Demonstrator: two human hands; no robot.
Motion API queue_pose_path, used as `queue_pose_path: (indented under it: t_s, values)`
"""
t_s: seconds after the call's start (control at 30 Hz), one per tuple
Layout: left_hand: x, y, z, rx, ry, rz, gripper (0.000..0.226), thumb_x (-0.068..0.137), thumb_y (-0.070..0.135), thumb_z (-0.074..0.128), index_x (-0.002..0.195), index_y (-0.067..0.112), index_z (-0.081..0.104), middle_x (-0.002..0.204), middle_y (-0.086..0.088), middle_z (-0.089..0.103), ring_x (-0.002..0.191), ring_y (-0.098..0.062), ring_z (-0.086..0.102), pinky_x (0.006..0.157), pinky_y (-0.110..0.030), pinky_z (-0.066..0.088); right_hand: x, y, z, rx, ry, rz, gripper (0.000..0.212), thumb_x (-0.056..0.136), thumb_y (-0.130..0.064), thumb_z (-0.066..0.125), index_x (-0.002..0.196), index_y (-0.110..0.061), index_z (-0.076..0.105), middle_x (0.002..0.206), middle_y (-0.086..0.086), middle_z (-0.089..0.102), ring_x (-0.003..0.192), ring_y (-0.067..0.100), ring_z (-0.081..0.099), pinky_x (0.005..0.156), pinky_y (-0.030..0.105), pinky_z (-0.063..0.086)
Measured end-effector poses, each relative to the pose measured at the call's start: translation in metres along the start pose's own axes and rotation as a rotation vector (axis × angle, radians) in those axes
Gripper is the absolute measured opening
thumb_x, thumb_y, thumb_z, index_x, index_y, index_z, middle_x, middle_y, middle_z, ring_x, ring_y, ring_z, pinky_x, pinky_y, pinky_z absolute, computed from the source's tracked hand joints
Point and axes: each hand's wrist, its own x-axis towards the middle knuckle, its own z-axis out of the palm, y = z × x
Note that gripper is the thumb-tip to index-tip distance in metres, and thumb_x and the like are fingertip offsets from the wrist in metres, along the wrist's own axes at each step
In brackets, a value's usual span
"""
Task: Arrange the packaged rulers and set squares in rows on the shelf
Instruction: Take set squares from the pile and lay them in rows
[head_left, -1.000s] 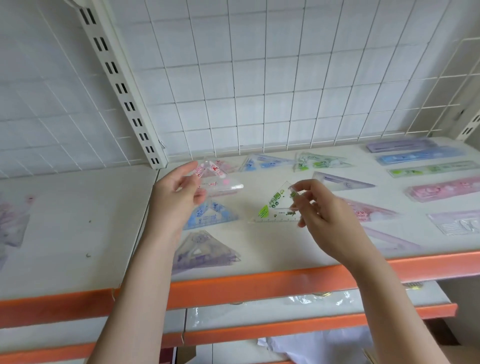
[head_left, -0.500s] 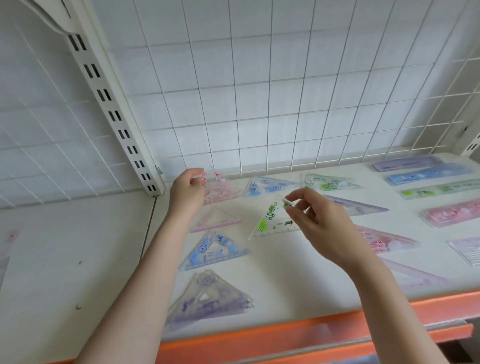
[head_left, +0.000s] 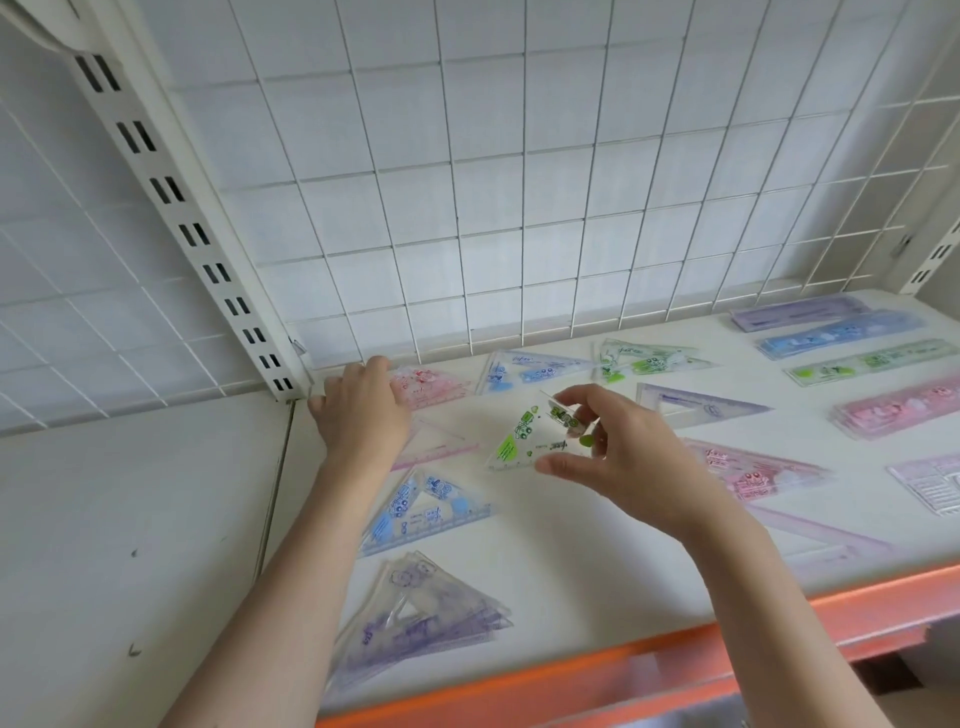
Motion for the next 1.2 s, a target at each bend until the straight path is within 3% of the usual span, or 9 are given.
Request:
queue_pose_path:
  t_s: [0.13,0.33,0.43,0.63,1.03,1.2]
  values:
    - [-0.008,0.003,-0.019,0.033,-0.010,0.072,0.035,0.097,0.025,0.039,0.131,0.018,0.047,0.125,-0.009,0.054,0.117,-0.032,0.046,0.095,-0.043,0.032,0.000,0.000,0.001,-0.014,0.000,-0.038,0.063,0.074,-0.038,0.076,0.128,-0.023,0.049,0.096,-0.013,0.048,0.073,-0.015,0.046,0.065,0.003,0.036]
    - [-0.039,-0.010,-0.040,-0.048,-0.011,0.212,0.030,0.096,0.028,0.043,0.122,0.021,0.056,0.117,-0.001,0.061,0.111,-0.027,0.053,0.090,-0.038,0.037,-0.004,-0.010,0.006,0.007,0.009,-0.078,0.058,0.075,-0.033,0.076,0.125,-0.025,0.049,0.094,-0.017,0.048,0.073,-0.002,0.048,0.067,0.002,0.036]
    - [-0.063,-0.014,-0.048,-0.128,-0.031,0.250,0.029,0.096,0.027,0.045,0.122,0.022,0.057,0.118,0.003,0.061,0.112,-0.022,0.052,0.096,-0.039,0.038,-0.009,-0.014,0.012,0.023,-0.005,-0.127,0.056,0.075,-0.028,0.077,0.124,-0.026,0.049,0.094,-0.016,0.049,0.075,-0.012,0.046,0.064,0.002,0.035]
    - [-0.109,-0.030,-0.053,-0.131,-0.015,0.173,0.029,0.095,0.027,0.047,0.121,0.019,0.058,0.118,0.002,0.061,0.112,-0.024,0.052,0.094,-0.036,0.039,-0.028,-0.020,0.022,0.038,-0.041,-0.164,0.058,0.076,-0.030,0.076,0.126,-0.024,0.048,0.086,-0.016,0.046,0.069,-0.016,0.044,0.065,0.002,0.033]
    - [-0.159,-0.069,-0.052,-0.106,0.034,0.024,0.026,0.091,0.021,0.055,0.115,0.015,0.063,0.112,-0.004,0.064,0.108,-0.030,0.054,0.089,-0.039,0.039,-0.050,-0.036,0.045,0.042,-0.127,-0.230,0.058,0.083,-0.034,0.069,0.134,-0.019,0.046,0.097,-0.004,0.050,0.067,-0.008,0.043,0.066,0.000,0.032]
    - [-0.166,-0.096,-0.056,-0.046,0.041,-0.002,0.028,0.092,0.024,0.052,0.117,0.017,0.061,0.114,-0.003,0.063,0.108,-0.030,0.052,0.090,-0.040,0.039,-0.040,-0.058,0.071,0.048,-0.139,-0.233,0.057,0.082,-0.037,0.069,0.132,-0.017,0.047,0.101,-0.003,0.052,0.070,-0.001,0.044,0.065,0.011,0.031]
